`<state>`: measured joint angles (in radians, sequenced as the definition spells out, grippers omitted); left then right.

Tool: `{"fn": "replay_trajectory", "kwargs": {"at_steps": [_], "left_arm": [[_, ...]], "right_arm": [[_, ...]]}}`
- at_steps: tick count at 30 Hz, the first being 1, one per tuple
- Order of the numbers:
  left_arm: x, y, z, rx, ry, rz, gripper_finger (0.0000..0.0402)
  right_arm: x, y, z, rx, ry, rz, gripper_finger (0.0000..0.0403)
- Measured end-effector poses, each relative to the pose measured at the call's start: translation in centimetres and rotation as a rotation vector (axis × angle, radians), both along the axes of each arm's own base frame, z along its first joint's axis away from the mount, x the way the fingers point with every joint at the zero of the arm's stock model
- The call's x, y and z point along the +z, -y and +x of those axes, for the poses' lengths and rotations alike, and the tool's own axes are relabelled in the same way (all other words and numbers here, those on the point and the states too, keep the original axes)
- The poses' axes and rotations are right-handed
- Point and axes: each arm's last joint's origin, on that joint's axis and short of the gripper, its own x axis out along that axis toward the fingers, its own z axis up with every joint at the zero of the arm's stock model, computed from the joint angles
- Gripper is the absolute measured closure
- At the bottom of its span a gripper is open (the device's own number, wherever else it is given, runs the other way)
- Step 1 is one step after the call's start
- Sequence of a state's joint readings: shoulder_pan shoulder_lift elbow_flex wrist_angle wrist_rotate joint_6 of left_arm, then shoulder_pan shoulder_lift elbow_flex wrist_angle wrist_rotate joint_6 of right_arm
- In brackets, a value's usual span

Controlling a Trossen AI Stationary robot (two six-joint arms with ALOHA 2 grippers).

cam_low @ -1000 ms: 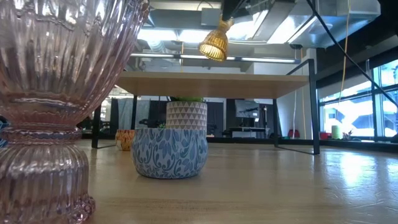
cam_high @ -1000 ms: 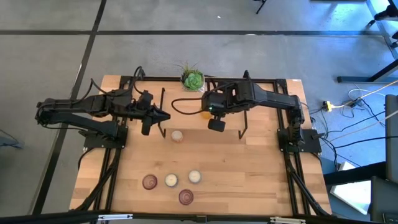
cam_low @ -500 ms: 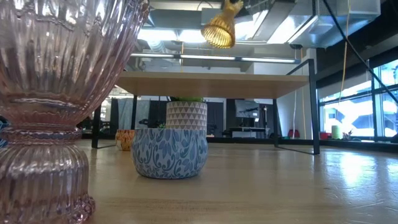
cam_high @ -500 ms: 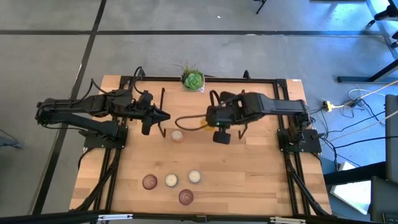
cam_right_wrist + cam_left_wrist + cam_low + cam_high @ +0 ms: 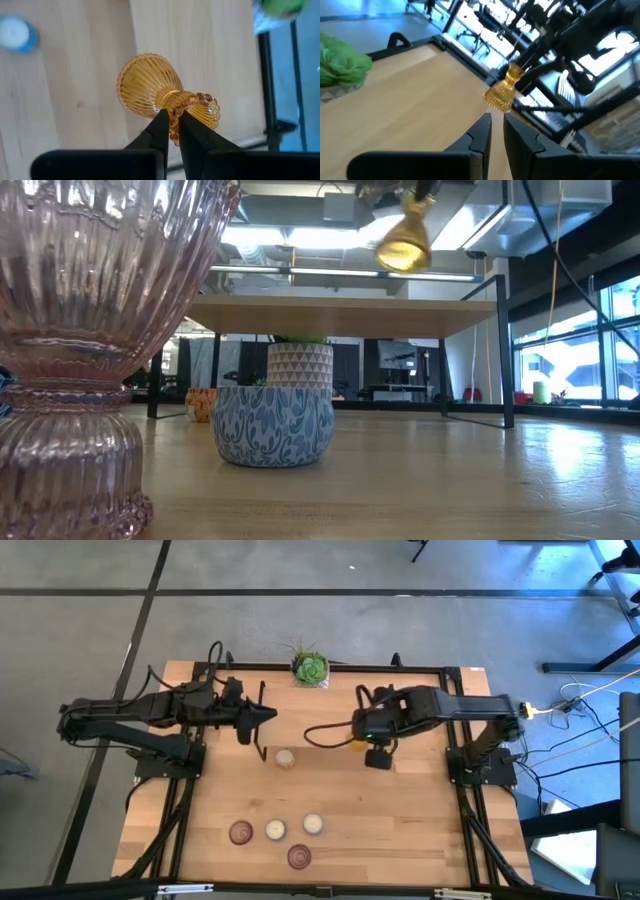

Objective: Pick & Place candle stick holders
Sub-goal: Put the orange candle holder on the shelf

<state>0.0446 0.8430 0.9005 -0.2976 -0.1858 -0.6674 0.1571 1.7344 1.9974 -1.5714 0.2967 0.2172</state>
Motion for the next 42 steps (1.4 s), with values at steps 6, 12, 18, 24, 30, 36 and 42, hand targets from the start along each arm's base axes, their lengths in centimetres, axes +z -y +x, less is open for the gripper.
{"fn": "replay_trajectory", "kwargs": {"at_steps": [6, 12, 18, 24, 30, 36, 42], "left_arm": [[-0.1, -0.3, 1.6, 0.055, 0.036, 0.012, 0.0357], [-0.8, -1.1, 3.7, 0.085, 0.049, -0.005, 0.0357], [-1.7, -1.4, 5.8, 0.043, 0.059, -0.053, 0.0357], [-1.2, -1.6, 6.3, 0.104, 0.117, 0.028, 0.0357], [-0.5, -2.0, 6.1, 0.135, 0.162, 0.068, 0.0357], [-0.6, -2.4, 6.0, 0.138, 0.154, 0.074, 0.0357], [-0.6, -2.4, 6.0, 0.113, 0.152, 0.071, 0.0357]], "right_arm": [[-0.2, 1.8, -2.2, -0.011, -0.032, -0.033, 0.0373], [-1.0, 3.8, -2.0, 0.051, -0.113, -0.217, 0.0373], [-2.3, 5.5, -1.4, 0.048, -0.164, -0.23, 0.0373], [-2.7, 6.2, -0.5, 0.057, -0.095, -0.211, 0.0373], [-3.4, 6.3, 0.1, 0.075, -0.119, -0.192, 0.0373], [-4.8, 6.6, 1.6, 0.055, -0.144, -0.199, 0.0373], [-5.0, 6.7, 2.0, 0.063, -0.14, -0.209, 0.0372]]}}
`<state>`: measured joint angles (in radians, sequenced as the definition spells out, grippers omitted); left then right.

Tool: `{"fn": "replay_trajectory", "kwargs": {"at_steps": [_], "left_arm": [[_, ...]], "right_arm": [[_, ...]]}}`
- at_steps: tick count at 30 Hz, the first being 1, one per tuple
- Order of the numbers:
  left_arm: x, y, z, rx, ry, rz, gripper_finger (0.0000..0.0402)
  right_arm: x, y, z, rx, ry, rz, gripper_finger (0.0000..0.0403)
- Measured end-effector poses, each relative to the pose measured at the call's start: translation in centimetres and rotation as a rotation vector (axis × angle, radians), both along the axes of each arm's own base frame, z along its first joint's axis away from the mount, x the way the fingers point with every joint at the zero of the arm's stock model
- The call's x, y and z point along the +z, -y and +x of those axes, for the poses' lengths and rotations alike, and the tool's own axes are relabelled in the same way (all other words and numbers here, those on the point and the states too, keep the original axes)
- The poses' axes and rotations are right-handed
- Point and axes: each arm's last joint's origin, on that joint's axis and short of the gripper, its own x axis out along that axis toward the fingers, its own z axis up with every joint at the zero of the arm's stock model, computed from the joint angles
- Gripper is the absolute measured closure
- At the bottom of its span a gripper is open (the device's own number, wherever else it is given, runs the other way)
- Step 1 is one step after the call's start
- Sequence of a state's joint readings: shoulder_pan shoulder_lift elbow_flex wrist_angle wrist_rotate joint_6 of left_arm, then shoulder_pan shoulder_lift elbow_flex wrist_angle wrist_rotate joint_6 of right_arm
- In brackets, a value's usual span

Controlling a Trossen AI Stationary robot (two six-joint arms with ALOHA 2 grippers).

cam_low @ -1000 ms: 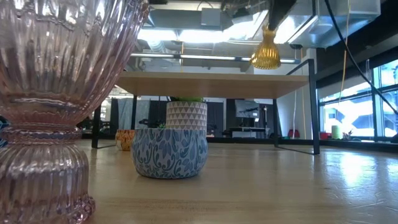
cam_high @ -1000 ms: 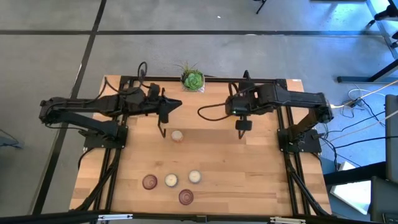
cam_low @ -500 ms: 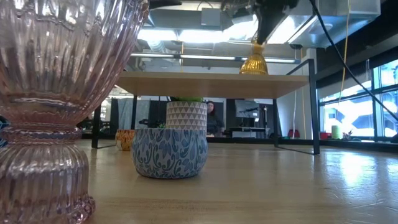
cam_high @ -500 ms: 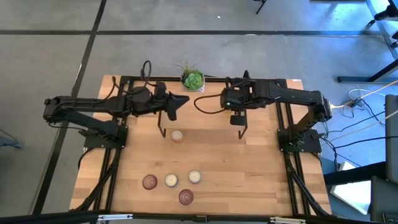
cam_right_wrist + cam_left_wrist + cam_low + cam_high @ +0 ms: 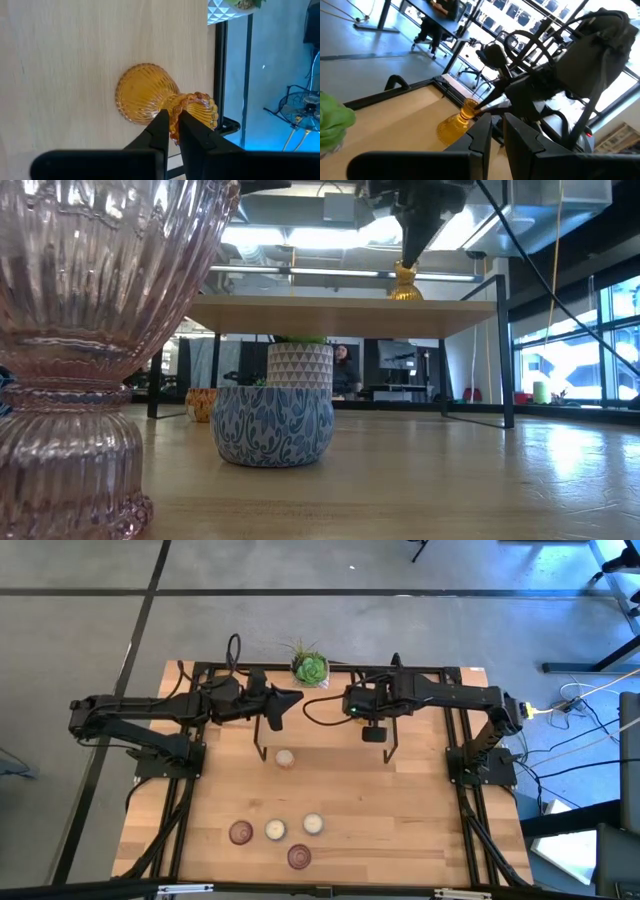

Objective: Pick & Place candle stick holders
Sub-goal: Put the orange candle holder on the shelf

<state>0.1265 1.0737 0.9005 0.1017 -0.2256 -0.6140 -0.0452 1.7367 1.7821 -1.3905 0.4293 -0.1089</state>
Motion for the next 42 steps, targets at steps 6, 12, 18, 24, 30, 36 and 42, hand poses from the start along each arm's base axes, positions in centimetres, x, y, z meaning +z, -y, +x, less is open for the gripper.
{"fn": "replay_trajectory", "kwargs": {"at_steps": [6, 12, 18, 24, 30, 36, 42], "left_arm": [[0.0, 0.0, 0.0, -0.01, -0.006, 0.006, 0.0357], [-0.1, 0.0, 0.0, -0.019, -0.019, 0.014, 0.0357], [-0.3, 0.1, 0.0, -0.042, -0.039, 0.017, 0.0357], [-0.3, 0.2, 0.0, -0.084, -0.042, 0.03, 0.0357], [-0.3, 0.4, 0.1, -0.156, -0.043, 0.033, 0.0357], [-0.3, 0.9, 0.2, -0.236, -0.044, 0.044, 0.0357], [-0.3, 1.6, 0.2, -0.287, -0.05, 0.078, 0.0357]], "right_arm": [[0.0, -0.1, 0.1, 0.002, 0.014, 0.021, 0.0337], [0.2, -0.5, 0.2, -0.012, 0.036, 0.047, 0.0272], [2.8, -1.1, 0.7, 0.043, 0.162, 0.021, 0.0229], [6.7, -1.5, 0.4, 0.048, 0.314, 0.015, 0.0226], [9.7, -1.9, -2.5, -0.231, 0.384, 0.156, 0.0267], [9.1, -2.2, -3.1, -0.326, 0.356, 0.409, 0.0388], [5.1, -2.0, -2.2, -0.457, 0.222, 0.396, 0.04]]}}
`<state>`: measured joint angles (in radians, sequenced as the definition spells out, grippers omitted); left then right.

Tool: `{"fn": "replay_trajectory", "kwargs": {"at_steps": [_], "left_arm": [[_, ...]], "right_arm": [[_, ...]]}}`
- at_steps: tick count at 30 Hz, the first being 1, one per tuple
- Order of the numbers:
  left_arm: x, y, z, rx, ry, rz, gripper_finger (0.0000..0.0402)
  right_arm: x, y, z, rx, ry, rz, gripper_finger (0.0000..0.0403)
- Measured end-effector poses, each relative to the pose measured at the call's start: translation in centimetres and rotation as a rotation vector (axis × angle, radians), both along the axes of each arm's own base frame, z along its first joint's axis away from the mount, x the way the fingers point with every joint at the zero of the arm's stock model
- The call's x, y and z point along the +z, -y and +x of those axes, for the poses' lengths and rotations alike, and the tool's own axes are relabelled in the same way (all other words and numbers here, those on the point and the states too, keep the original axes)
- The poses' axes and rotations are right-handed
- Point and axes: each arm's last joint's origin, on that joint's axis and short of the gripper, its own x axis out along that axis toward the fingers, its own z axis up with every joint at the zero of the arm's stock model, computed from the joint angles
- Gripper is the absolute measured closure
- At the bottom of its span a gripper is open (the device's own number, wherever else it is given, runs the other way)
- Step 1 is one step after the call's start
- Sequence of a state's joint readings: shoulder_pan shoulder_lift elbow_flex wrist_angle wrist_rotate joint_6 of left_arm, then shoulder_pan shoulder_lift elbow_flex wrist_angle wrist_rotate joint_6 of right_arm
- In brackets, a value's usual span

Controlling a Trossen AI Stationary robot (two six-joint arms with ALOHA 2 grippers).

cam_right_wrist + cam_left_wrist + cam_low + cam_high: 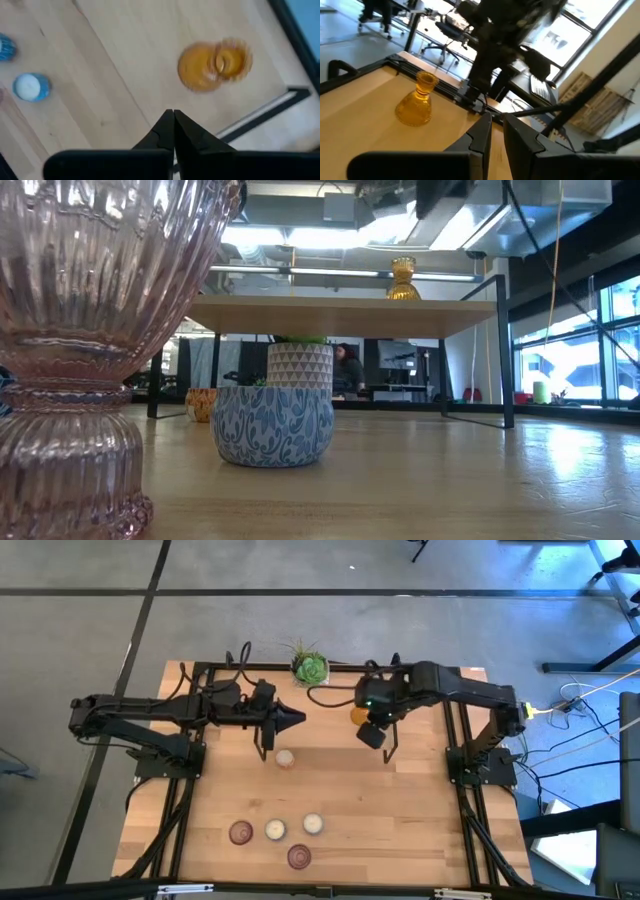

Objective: Pick & Place candle stick holders
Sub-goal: Put the orange candle holder on the shelf

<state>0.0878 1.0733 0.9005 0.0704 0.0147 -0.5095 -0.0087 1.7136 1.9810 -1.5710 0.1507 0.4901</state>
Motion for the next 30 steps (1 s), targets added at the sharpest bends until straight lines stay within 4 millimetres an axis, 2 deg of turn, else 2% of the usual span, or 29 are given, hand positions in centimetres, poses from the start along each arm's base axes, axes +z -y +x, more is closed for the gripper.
{"fn": "replay_trajectory", "kwargs": {"at_steps": [5, 12, 18, 30], "left_arm": [[-0.1, 0.4, 0.0, -0.032, -0.013, -0.002, 0.0357], [-0.4, 0.7, 0.0, -0.054, -0.043, 0.017, 0.0357], [-0.7, 0.7, -0.1, -0.056, -0.078, 0.017, 0.0357], [-1.0, 0.8, -0.1, -0.063, -0.101, 0.022, 0.0357]], "right_arm": [[-3.2, 0.0, 0.2, -0.035, -0.125, 0.02, 0.0401], [-5.3, 1.1, -0.1, -0.134, -0.18, -0.058, 0.0402], [-5.9, 1.8, 0.7, -0.137, -0.11, -0.065, 0.0402], [-5.7, 3.3, 1.7, -0.113, -0.011, -0.082, 0.0403]]}}
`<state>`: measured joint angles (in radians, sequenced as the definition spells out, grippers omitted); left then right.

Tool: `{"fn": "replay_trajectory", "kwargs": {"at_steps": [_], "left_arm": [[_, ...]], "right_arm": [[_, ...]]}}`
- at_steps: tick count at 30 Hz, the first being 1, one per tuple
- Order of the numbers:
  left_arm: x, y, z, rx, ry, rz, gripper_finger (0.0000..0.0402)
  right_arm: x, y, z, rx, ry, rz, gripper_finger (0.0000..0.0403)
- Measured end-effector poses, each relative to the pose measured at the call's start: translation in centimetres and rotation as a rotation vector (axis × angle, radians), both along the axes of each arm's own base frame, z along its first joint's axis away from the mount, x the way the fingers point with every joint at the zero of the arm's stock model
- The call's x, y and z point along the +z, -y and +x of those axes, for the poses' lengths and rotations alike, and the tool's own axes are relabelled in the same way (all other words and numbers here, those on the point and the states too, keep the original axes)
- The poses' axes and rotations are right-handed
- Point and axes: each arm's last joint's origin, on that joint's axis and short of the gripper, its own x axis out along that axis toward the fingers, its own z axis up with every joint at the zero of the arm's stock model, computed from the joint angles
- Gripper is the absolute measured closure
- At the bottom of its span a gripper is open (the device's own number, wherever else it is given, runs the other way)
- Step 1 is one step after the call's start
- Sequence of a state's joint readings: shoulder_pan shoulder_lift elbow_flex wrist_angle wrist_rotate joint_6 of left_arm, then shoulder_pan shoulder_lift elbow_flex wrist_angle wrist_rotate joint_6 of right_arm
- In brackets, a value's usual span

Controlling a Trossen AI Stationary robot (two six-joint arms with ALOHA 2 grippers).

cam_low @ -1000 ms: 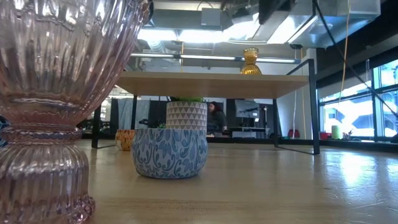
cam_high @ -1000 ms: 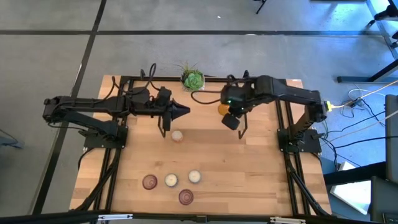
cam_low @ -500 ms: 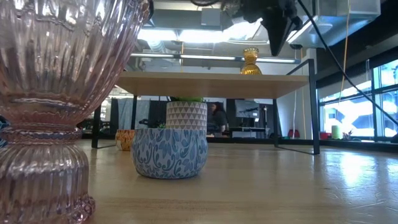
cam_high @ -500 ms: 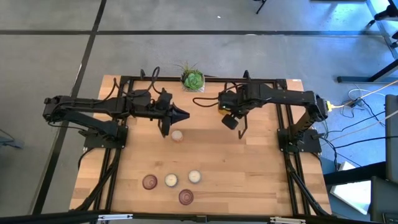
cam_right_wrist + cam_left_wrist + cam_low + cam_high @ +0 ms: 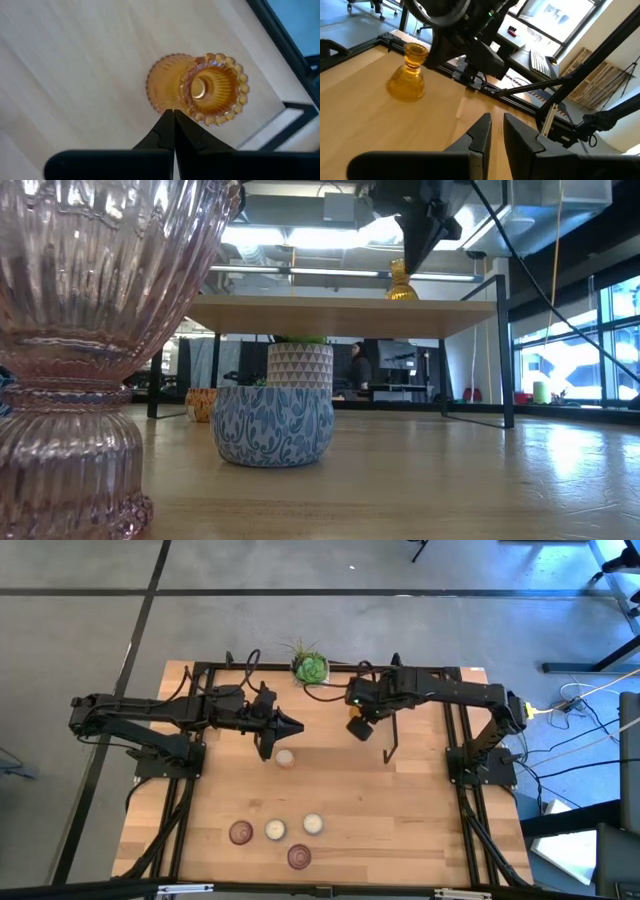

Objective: Pick & Place candle stick holders
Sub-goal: Put the orange candle holder on the shelf

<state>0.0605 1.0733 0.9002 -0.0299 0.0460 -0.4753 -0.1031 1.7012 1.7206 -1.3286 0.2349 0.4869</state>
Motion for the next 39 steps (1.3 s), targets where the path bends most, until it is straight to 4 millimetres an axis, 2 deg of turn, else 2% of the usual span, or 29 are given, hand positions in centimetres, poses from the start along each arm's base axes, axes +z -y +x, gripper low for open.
{"fn": "replay_trajectory", "kwargs": {"at_steps": [17, 23, 27, 31, 39], "left_arm": [[0.0, 0.0, 0.0, 0.01, 0.0, 0.002, 0.0357], [0.0, 0.0, 0.0, 0.01, 0.0, 0.002, 0.0357], [0.0, 0.0, 0.0, 0.011, -0.001, 0.002, 0.0357], [0.0, 0.0, 0.0, 0.01, -0.006, 0.01, 0.0357], [0.0, -0.1, 0.0, 0.022, -0.006, 0.031, 0.0357]], "right_arm": [[0.5, 0.3, 1.4, 0.08, 0.153, 0.054, 0.0403], [1.8, -0.8, 1.0, 0.118, 0.218, 0.193, 0.0403], [1.8, -1.7, -0.8, 0.062, 0.052, 0.245, 0.0403], [1.6, -1.1, -2.6, -0.031, -0.118, 0.146, 0.0403], [0.9, 1.8, -2.5, -0.027, -0.075, 0.159, 0.0403]]}}
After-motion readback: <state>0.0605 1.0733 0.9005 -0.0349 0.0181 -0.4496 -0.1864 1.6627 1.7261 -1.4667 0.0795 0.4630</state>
